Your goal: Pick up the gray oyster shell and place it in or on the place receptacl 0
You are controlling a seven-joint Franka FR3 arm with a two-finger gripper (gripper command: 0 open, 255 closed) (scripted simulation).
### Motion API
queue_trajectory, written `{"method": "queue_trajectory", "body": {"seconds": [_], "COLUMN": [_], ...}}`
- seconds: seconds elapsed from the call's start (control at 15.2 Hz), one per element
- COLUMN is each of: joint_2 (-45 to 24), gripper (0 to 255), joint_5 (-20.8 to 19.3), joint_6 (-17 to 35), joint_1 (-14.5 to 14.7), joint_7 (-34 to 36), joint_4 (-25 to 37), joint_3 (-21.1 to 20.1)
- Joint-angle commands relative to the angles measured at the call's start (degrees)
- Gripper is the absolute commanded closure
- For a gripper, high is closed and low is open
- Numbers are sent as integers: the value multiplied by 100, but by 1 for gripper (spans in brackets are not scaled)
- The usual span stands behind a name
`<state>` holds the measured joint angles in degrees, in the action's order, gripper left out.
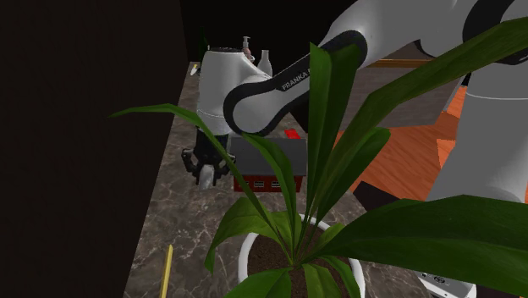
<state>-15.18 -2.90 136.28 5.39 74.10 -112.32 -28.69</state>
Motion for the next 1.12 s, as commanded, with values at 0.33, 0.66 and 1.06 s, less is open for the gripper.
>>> {"method": "queue_trajectory", "body": {"seconds": [0.33, 0.66, 1.06], "joint_2": [260, 412, 642], "gripper": [255, 255, 255], "joint_5": [164, 254, 532], "joint_6": [-493, -843, -965], "joint_1": [-61, -88, -468], "joint_7": [-84, -121, -768], "joint_4": [259, 475, 354], "joint_3": [-57, -82, 70]}}
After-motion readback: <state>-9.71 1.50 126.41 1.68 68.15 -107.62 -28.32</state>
